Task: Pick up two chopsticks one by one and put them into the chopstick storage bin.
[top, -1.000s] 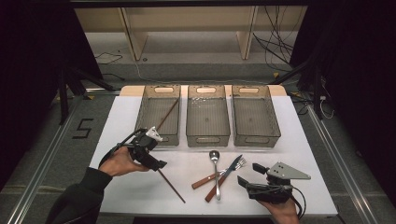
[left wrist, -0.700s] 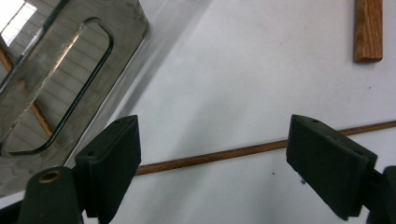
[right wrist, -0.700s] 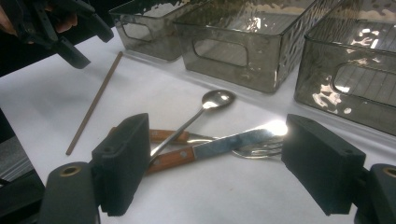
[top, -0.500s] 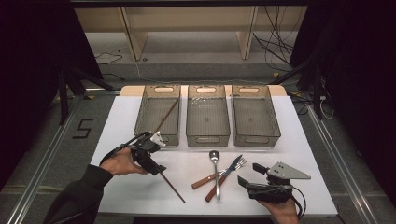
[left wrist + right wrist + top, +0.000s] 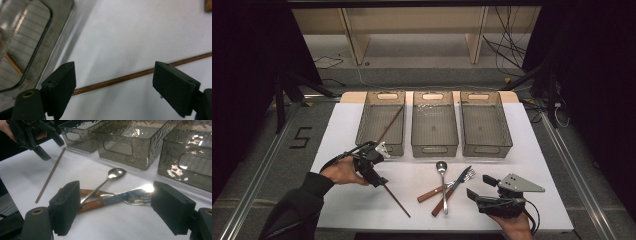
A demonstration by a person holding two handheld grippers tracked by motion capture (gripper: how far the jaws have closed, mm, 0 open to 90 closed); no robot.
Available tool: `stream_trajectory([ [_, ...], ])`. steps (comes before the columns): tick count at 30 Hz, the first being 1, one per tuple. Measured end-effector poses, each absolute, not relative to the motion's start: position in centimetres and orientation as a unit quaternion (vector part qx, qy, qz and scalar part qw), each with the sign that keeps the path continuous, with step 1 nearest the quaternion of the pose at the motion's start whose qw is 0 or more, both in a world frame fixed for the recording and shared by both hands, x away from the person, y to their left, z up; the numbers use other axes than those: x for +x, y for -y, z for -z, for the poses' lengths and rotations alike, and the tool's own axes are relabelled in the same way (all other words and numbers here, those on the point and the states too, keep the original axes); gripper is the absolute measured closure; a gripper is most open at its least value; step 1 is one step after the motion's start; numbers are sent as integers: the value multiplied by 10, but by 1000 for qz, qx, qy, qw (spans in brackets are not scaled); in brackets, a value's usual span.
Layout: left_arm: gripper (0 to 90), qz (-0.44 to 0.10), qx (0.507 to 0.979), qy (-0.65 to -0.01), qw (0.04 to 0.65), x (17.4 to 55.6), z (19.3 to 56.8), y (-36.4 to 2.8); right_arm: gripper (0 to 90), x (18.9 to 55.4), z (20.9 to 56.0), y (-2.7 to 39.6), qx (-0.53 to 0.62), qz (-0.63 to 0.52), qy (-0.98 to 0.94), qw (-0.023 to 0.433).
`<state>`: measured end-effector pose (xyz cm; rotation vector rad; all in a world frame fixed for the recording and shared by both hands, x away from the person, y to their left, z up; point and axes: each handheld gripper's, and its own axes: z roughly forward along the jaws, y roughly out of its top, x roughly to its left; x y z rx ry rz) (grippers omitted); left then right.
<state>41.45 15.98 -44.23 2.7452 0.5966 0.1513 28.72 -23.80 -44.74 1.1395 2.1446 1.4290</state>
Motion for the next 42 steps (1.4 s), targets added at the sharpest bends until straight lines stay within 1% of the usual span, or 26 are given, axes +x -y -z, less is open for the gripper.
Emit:
stream_trajectory([
  [4,172,-42,967,-199,154,414,447,-157,246,287,447,238,398,-501,-751,161],
  [12,176,-39,977,-165,129,414,451,-154,246,287,447,238,398,-501,-751,162],
  [21,195,-33,979,-157,126,414,457,-152,246,287,447,238,399,-501,-751,161],
  [24,200,-31,981,-145,123,415,458,-152,246,287,447,238,399,-501,-751,161],
  [38,253,-13,987,-125,98,420,466,-150,246,287,447,238,399,-501,-751,161],
  [42,286,-12,988,-125,92,421,465,-149,247,288,448,238,399,-501,-751,161],
])
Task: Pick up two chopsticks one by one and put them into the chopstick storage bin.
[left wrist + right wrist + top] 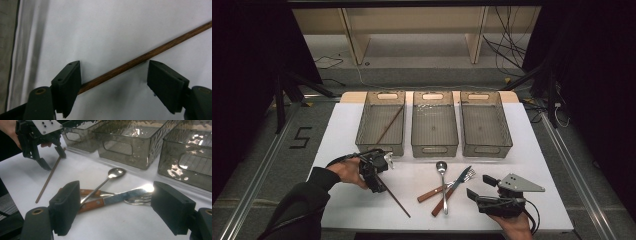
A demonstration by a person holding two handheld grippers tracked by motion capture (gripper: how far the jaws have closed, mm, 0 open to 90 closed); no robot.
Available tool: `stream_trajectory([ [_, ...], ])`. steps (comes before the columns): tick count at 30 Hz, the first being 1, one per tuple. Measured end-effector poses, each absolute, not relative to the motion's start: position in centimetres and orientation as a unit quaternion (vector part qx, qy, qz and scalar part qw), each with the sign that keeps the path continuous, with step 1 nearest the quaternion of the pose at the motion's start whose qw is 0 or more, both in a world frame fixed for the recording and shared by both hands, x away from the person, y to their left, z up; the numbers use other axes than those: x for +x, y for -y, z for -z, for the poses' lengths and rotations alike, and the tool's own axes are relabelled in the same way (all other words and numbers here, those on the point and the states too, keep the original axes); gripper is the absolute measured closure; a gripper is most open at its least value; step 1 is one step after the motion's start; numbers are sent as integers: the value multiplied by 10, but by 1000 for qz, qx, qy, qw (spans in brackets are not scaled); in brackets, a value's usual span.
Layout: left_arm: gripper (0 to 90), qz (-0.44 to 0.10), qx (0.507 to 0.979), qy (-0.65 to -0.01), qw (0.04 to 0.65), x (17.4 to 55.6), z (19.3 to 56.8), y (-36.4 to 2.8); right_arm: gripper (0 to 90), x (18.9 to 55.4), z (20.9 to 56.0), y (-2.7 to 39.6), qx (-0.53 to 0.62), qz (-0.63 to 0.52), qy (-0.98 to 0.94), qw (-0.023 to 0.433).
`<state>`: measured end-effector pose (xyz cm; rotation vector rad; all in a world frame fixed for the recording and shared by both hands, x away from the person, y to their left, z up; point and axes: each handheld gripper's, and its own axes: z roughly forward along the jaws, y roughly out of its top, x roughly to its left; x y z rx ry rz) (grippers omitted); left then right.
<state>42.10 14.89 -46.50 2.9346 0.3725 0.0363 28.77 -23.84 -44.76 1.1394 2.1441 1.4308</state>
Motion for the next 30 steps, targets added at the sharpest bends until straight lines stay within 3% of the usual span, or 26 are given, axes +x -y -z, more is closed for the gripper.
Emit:
stream_trajectory([
  [19,681,-13,997,-58,51,412,459,-148,247,288,448,239,401,-501,-750,158],
  [30,742,-11,999,-16,30,404,459,-148,247,289,448,240,405,-504,-748,153],
])
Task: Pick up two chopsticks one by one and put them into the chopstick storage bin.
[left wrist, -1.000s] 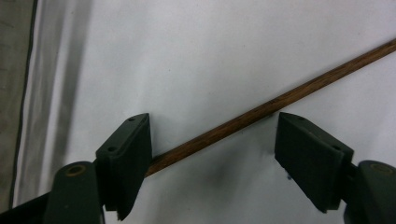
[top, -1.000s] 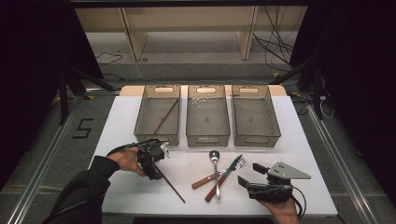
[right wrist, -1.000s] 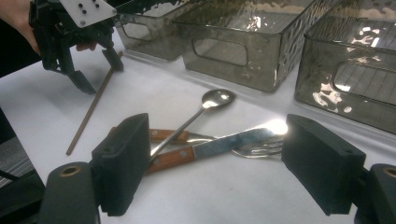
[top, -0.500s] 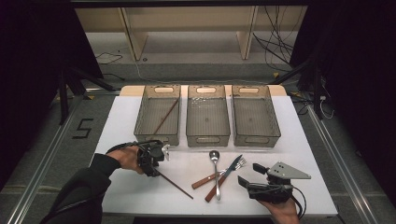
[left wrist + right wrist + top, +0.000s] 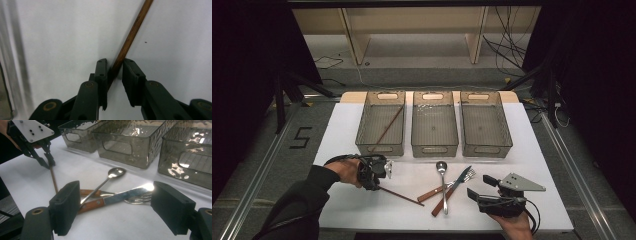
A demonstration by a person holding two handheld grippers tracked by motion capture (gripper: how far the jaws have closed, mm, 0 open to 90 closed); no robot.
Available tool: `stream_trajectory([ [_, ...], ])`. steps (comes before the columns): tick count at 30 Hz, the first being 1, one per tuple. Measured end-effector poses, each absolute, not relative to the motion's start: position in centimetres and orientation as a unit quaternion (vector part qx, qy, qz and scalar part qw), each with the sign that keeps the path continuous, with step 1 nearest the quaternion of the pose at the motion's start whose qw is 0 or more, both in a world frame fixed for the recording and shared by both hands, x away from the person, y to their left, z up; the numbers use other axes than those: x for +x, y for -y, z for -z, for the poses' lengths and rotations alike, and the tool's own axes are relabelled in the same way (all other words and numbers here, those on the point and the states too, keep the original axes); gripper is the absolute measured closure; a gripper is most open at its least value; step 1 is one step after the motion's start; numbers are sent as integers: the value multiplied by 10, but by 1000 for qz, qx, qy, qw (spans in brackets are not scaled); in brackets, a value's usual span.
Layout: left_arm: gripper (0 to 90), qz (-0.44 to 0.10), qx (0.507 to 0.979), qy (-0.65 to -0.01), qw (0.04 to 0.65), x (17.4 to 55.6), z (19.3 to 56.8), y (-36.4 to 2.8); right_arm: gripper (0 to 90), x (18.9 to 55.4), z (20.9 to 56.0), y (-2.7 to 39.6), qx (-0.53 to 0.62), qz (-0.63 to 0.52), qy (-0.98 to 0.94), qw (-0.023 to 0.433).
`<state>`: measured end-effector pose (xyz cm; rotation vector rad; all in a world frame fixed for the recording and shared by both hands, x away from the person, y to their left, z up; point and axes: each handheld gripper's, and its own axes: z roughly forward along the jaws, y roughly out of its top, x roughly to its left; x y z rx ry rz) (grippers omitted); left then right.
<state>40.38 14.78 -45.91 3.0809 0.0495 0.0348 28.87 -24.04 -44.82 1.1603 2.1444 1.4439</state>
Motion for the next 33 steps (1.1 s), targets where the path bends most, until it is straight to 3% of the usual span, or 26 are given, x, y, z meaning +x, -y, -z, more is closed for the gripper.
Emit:
stream_trajectory([
  [33,846,-1,999,34,28,372,458,-157,247,290,449,240,408,-503,-747,150],
])
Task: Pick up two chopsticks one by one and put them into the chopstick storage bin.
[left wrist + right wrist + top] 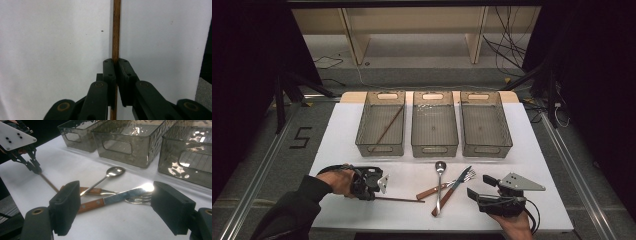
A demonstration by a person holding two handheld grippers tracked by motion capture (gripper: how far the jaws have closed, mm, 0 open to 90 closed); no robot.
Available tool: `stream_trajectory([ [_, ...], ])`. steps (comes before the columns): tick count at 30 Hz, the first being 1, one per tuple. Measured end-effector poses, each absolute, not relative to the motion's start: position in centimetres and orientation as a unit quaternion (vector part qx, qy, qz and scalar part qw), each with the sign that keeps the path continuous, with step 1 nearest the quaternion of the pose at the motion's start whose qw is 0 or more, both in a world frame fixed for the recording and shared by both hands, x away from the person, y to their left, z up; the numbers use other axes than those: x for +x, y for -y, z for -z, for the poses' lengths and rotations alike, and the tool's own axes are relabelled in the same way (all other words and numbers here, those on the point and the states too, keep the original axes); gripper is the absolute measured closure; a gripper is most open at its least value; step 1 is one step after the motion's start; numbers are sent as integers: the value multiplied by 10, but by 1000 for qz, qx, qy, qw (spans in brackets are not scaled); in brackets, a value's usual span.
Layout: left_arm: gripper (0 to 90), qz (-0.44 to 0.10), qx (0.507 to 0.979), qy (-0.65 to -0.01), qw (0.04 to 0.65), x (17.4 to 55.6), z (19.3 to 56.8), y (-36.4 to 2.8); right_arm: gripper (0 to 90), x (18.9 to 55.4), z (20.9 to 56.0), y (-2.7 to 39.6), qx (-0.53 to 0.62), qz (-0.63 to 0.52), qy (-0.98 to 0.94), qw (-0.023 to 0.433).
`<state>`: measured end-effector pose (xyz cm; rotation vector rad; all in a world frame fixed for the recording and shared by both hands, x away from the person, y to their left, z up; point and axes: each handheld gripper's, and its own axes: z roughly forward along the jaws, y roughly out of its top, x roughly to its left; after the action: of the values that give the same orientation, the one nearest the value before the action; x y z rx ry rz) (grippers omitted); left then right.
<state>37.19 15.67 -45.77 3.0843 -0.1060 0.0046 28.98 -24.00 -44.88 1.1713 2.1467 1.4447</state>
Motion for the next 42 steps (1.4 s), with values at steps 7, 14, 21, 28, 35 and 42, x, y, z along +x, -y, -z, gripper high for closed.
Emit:
stream_trajectory([
  [7,847,0,999,28,34,368,453,-158,247,290,449,240,408,-503,-747,151],
  [14,848,-1,999,28,43,366,446,-162,247,290,449,240,409,-502,-747,150],
  [21,847,-15,998,18,55,365,432,-169,247,290,449,240,409,-503,-747,150],
  [28,847,-43,994,-19,95,371,414,-179,247,290,449,240,408,-503,-747,150],
  [35,847,-101,978,-105,152,385,394,-179,246,290,449,240,407,-503,-747,151],
  [42,847,-131,943,-217,214,403,379,-178,246,290,449,240,407,-503,-747,152],
])
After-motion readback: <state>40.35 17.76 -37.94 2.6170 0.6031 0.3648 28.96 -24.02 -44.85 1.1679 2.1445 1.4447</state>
